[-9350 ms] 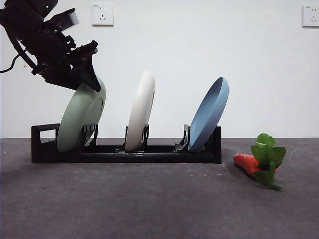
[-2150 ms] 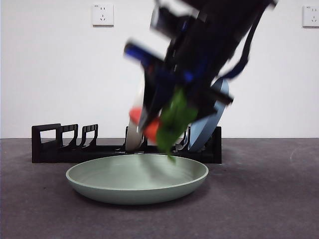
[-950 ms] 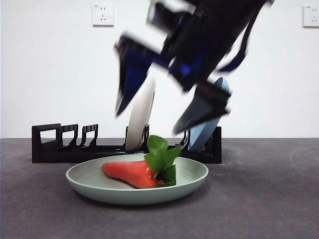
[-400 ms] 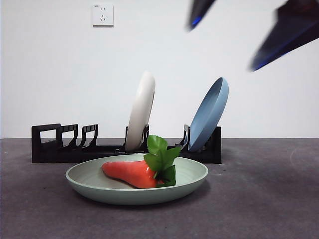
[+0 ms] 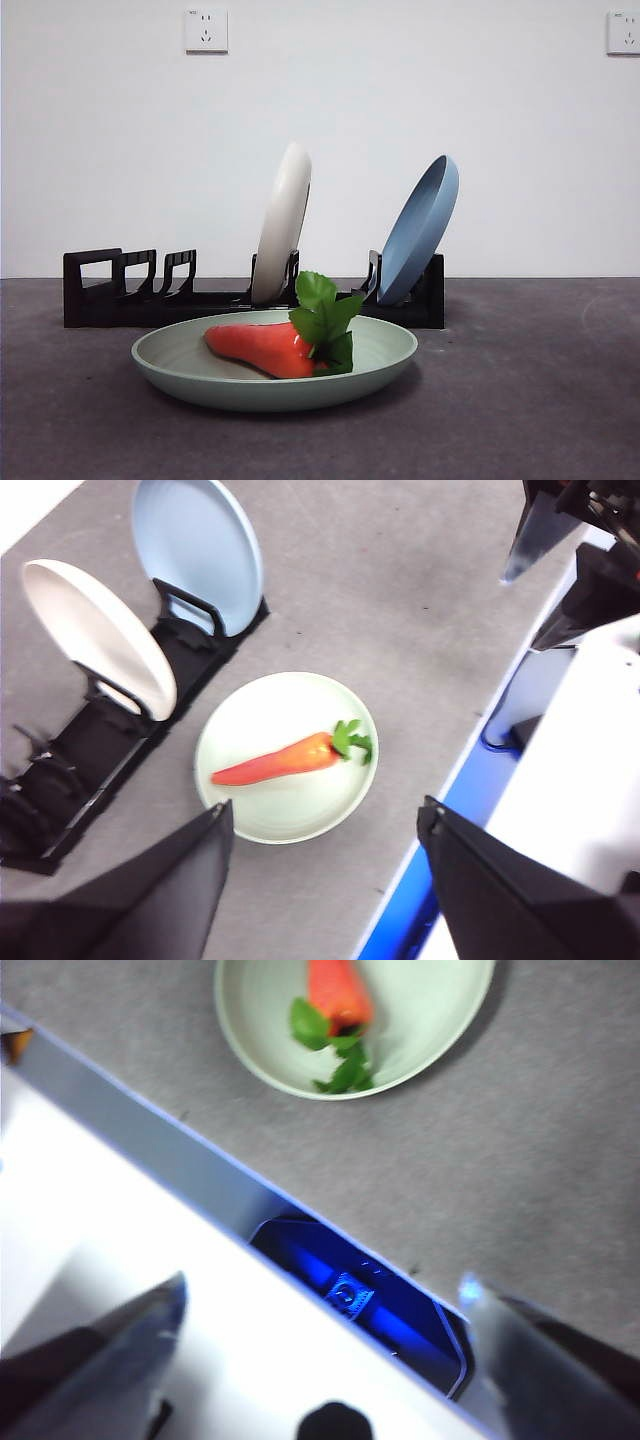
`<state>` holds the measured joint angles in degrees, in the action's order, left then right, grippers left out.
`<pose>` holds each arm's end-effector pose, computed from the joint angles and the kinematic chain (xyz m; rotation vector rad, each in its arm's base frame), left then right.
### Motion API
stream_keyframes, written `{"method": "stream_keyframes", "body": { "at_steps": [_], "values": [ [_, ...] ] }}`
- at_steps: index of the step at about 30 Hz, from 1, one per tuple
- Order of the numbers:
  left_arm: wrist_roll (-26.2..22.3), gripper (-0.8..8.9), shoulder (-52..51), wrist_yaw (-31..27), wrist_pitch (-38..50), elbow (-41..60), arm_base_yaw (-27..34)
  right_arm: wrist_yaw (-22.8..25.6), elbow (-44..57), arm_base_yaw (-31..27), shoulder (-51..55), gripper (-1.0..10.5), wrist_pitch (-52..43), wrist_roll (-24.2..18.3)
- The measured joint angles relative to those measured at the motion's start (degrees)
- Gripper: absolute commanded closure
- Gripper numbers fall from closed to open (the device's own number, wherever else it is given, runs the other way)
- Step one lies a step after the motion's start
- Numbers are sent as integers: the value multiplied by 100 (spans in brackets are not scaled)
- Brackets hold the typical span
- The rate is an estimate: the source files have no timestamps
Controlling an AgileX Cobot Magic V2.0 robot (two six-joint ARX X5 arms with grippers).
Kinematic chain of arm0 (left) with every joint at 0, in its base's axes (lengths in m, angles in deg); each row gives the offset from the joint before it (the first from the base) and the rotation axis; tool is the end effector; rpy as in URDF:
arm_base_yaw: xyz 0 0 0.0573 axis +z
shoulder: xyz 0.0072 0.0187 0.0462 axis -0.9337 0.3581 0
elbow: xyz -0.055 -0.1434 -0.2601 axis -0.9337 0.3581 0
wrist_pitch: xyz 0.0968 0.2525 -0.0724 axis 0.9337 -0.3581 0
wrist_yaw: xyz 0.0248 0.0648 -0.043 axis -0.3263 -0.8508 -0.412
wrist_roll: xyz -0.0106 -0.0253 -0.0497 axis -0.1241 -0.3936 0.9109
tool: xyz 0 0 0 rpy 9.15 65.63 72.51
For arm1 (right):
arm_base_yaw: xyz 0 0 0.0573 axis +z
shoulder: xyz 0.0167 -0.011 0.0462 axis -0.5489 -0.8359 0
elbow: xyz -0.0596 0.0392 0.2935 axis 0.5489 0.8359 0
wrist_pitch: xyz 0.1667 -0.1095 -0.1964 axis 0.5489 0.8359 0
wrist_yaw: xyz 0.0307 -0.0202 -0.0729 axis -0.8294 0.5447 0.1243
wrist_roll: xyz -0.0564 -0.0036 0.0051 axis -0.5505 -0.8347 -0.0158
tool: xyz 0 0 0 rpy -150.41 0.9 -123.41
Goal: Take the green plate from the plate rack,put the plate on the table,take the carrot from the table,put the carrot in the plate
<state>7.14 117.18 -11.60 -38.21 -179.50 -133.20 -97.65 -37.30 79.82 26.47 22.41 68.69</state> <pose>0.0610 -0.1083 0.4979 0.4489 0.5936 -0.8454 0.0973 0.1099 0.3428 -0.0980 1.0591 0.7423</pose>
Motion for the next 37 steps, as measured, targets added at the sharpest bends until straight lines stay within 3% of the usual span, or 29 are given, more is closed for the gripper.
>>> {"method": "stream_keyframes", "body": {
  "at_steps": [1,3,32,37],
  "values": [
    [0,674,0,77,0,0,0,-81,0,0,4,970,-7,-2],
    [2,833,0,195,0,0,0,-181,0,0,7,954,-9,-22],
    [22,817,0,286,0,0,0,-188,0,0,7,946,-52,-44],
    [-57,817,-24,4,15,0,118,-190,0,0,7,946,-50,-44]
  ]
}}
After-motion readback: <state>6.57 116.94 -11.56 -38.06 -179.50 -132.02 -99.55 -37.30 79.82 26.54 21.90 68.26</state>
